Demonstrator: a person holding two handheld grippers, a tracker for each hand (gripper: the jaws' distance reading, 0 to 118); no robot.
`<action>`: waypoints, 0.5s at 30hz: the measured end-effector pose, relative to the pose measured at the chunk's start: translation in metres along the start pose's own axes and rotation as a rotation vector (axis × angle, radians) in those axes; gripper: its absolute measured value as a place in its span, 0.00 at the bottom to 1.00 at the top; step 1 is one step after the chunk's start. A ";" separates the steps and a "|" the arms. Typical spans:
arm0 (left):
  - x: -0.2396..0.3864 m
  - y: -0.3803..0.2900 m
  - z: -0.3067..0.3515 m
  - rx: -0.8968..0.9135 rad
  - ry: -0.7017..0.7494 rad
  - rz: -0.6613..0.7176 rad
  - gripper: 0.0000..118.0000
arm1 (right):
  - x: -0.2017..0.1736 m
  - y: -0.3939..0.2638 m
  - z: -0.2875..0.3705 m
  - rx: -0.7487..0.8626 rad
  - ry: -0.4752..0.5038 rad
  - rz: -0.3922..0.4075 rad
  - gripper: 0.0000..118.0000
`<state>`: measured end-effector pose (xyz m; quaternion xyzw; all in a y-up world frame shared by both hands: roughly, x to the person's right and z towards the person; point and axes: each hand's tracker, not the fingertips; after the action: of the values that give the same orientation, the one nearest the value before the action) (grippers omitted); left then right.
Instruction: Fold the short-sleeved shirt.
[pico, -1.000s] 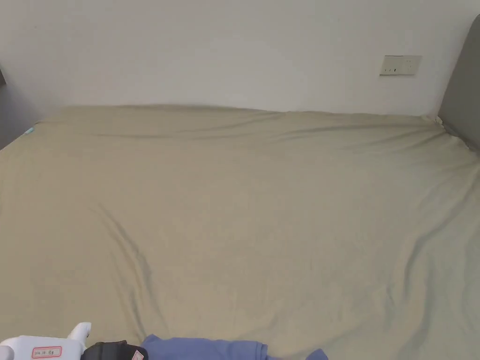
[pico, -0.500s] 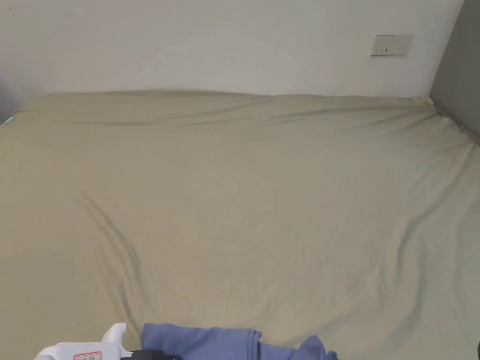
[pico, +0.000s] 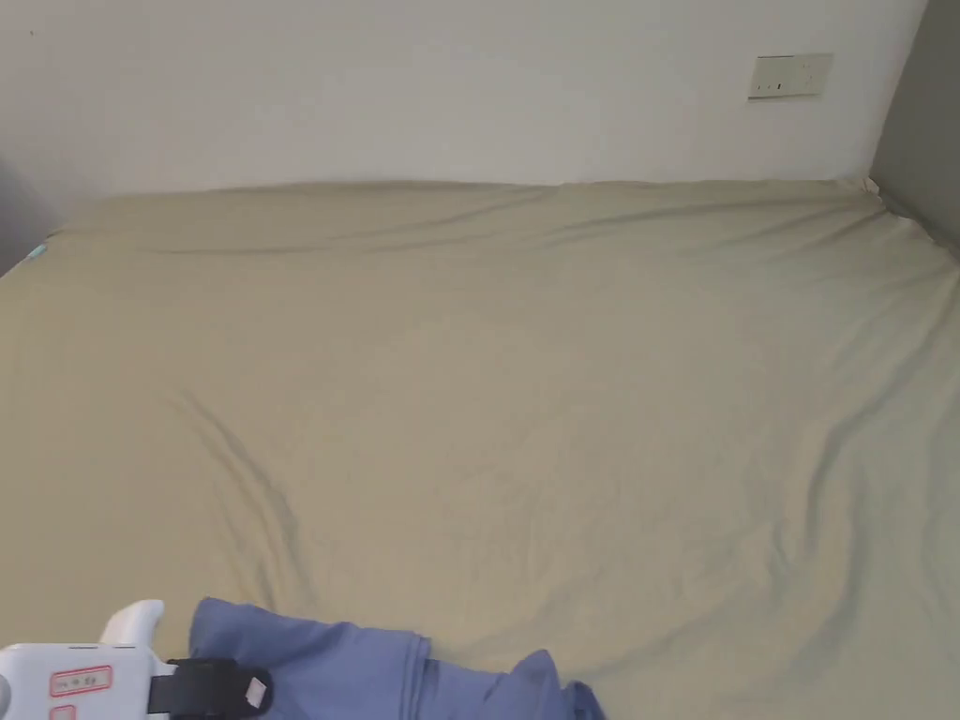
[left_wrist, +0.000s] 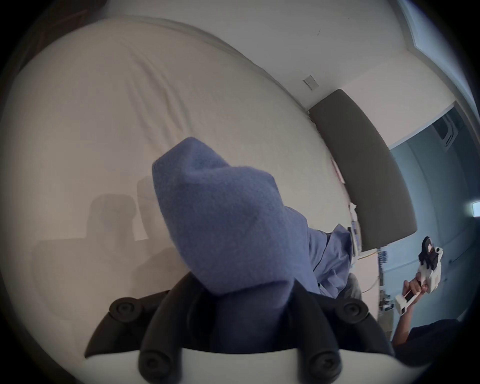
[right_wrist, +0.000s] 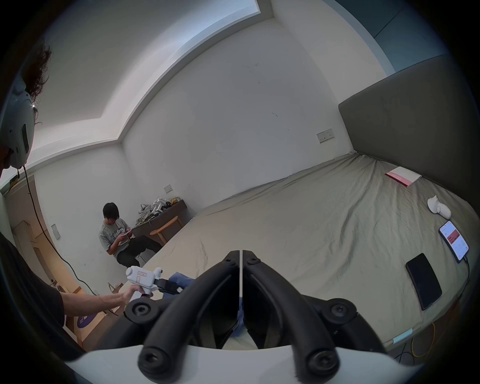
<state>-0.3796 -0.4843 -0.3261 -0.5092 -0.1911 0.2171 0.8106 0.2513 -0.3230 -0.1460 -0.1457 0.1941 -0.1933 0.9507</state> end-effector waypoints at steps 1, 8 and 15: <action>0.001 0.001 0.012 0.007 0.052 -0.016 0.15 | 0.001 0.000 -0.001 0.001 0.000 -0.003 0.03; 0.067 0.017 0.020 -0.196 0.290 0.015 0.15 | 0.006 -0.007 -0.013 -0.010 0.007 -0.046 0.03; 0.166 0.009 -0.058 -0.261 0.330 -0.297 0.15 | 0.004 -0.009 -0.008 -0.034 0.002 -0.006 0.03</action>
<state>-0.2124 -0.4333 -0.3433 -0.6045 -0.1556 -0.0167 0.7811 0.2481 -0.3338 -0.1514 -0.1621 0.1977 -0.1929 0.9473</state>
